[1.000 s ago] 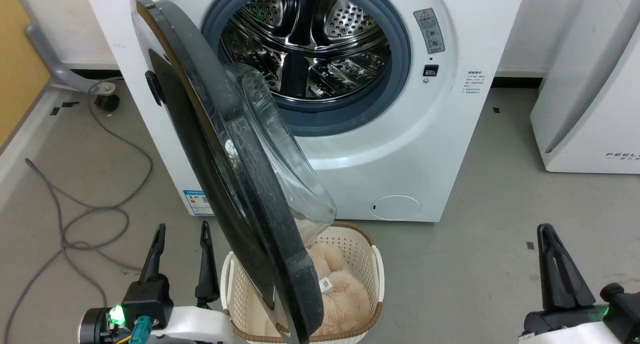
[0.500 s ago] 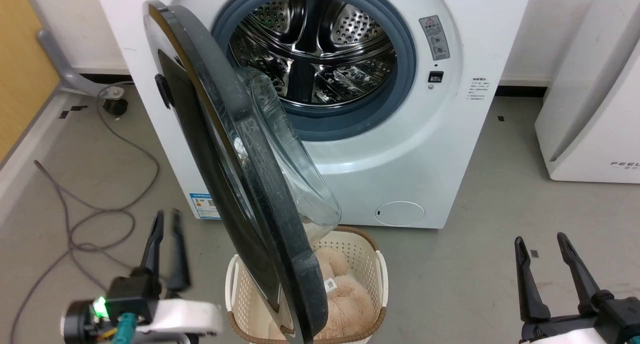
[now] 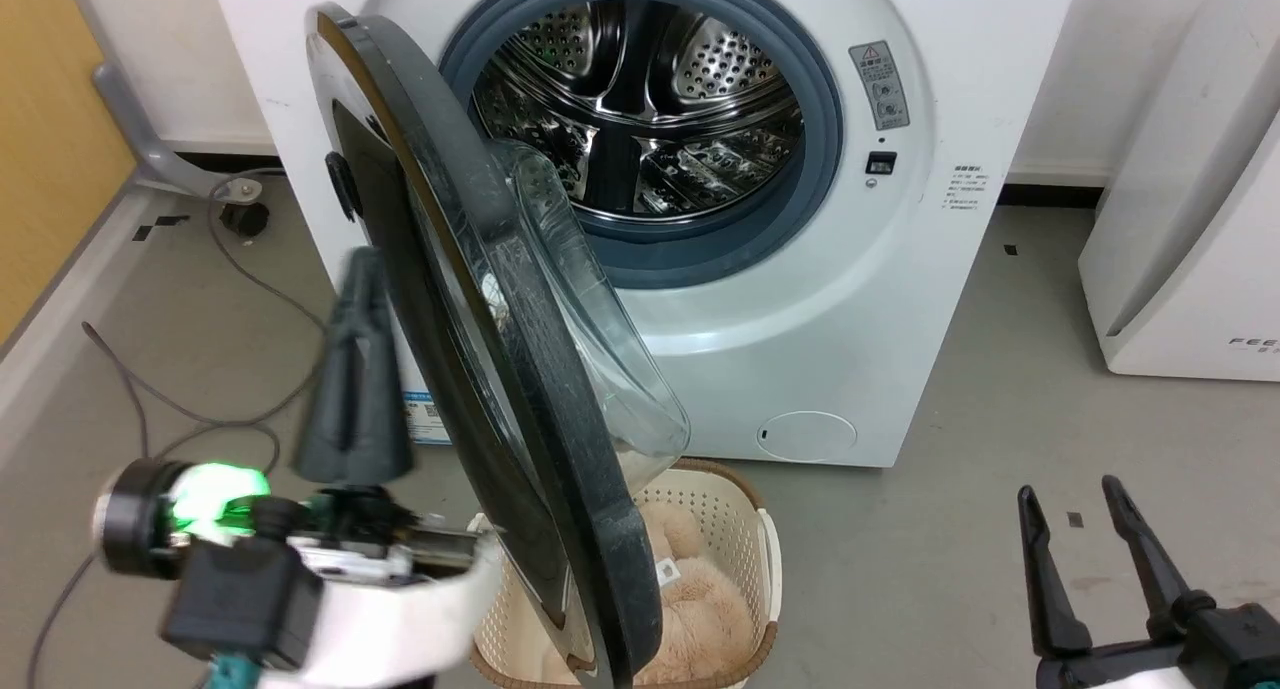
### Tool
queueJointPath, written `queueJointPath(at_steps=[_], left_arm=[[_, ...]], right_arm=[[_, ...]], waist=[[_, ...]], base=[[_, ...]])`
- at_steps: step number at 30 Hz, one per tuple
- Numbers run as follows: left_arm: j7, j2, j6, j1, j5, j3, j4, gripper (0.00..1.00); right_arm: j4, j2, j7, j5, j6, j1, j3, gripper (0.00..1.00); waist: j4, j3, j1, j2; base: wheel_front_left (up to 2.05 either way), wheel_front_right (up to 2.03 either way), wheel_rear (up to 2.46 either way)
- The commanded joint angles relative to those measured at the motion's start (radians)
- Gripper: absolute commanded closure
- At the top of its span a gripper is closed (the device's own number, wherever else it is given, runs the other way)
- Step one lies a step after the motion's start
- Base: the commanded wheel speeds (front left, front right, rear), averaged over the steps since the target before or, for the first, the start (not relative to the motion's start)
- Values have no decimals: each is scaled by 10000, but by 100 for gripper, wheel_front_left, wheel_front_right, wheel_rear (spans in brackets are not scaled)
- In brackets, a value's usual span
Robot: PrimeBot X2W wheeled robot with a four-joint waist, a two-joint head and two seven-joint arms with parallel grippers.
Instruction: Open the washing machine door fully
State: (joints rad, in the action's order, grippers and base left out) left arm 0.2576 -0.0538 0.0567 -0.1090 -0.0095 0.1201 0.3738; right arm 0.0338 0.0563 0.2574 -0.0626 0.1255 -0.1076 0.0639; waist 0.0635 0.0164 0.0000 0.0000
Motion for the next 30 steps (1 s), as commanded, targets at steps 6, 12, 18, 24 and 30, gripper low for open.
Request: queueJointPath(at_steps=[6,12,18,24,30], left_arm=[[42,-2,-426,-23,109,1545,547,100],[42,13,-748,219,139,3054,472,100],[42,18,-1026,614,137,4252,99,100],[42,-17,-1174,851,133,4908,-438,100],[42,-196,-1097,1165,90,4990,-1194,100]], right_arm=[[65,-59,43,1,52,-210,-91,0],[122,-60,43,43,52,-253,-98,0],[185,-60,43,105,52,-259,-27,0],[197,-60,43,118,52,-265,31,0],[191,-60,43,119,52,-212,14,0]], waist=[[2,87,0,0],[18,128,0,0],[36,106,0,0],[114,45,0,0],[121,-33,0,0]], base=[[0,0,0],[0,0,0],[0,0,0],[0,0,0],[0,0,0]])
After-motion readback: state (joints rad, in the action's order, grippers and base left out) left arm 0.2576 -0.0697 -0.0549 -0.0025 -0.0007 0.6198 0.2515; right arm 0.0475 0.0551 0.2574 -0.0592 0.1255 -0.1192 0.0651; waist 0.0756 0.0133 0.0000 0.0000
